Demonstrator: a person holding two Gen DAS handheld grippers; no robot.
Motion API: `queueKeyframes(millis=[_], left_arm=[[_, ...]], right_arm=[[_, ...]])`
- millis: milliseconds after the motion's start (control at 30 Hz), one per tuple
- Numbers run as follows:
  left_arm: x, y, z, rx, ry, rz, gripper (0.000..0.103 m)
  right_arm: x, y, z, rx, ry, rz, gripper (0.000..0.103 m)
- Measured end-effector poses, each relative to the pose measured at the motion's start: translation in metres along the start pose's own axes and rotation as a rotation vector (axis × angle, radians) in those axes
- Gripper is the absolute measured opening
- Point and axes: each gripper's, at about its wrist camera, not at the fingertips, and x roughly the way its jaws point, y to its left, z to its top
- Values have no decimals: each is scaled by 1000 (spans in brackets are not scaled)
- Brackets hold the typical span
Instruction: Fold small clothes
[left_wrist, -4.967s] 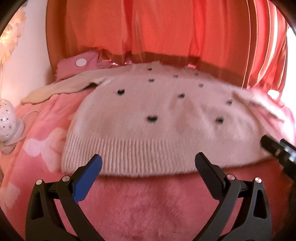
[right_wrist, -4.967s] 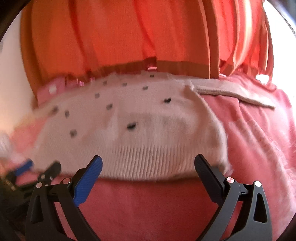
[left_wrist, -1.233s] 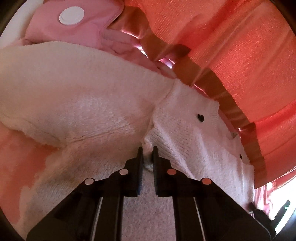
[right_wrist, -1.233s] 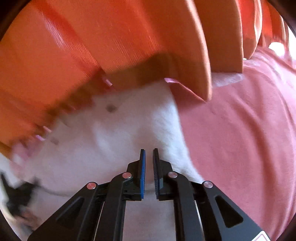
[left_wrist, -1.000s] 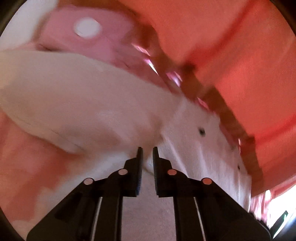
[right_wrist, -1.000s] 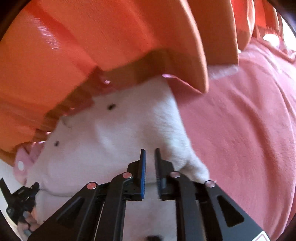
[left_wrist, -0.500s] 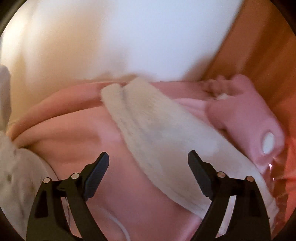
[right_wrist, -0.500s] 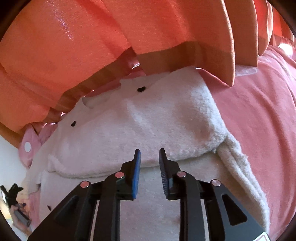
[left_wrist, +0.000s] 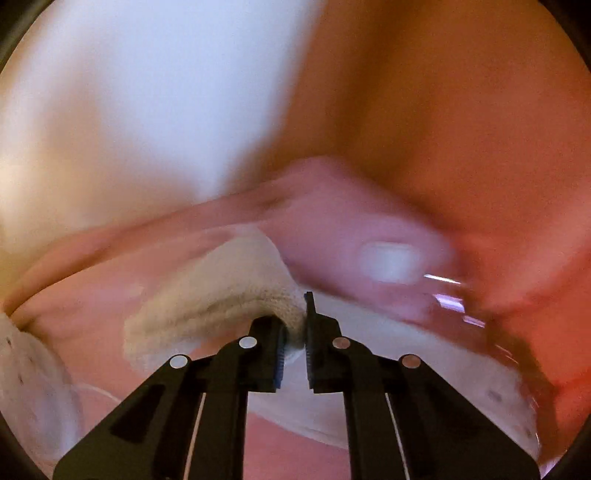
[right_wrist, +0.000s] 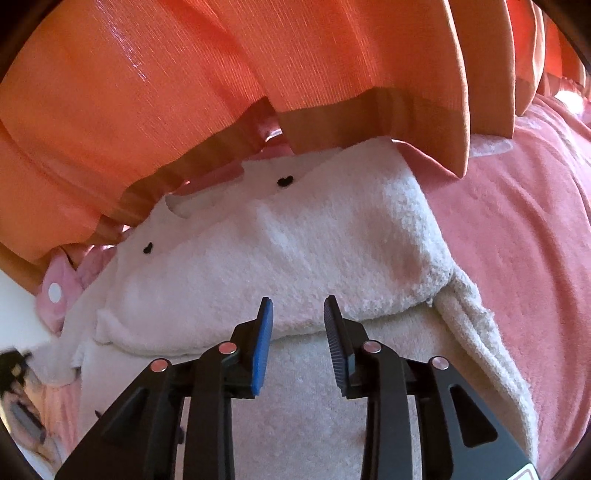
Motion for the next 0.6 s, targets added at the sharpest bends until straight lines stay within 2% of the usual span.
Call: queueKeyframes(millis=[33,67,167,200,267,300,400,467,567,600], left_arm=[[-10,-24,-6,29,-11,-50,7],[-28,-66,-19,84,-18,-147,7],[-44,-144,-53,180,24,-327,8],[-45,-180,-82,232,79,-393,8],[-39,-214,-120,295,156,-433,10],[-29,-232,-152,336,235,-456,12],[-14,-236,-198,356,360,-455,24],[-7,-224,-199,340,355,-431,53],[-14,-178,-171,244,285,-377,74],[-21,-164,-166,203,265,-362,79]], right_arm=[[-1,0,0,1,-2,4,30],[-3,0,0,2,-4,11,30],[-5,-2,1,8,-7,27,30],[-5,-3,2,8,-8,29,31],[-6,-6,4,3,-12,19,33],[-7,-7,4,4,-14,12,35],[-8,-12,8,18,-8,19,39],[-9,-13,9,26,-3,34,42],[-6,-6,9,2,7,61,48],[-3,-1,9,-4,16,80,50]])
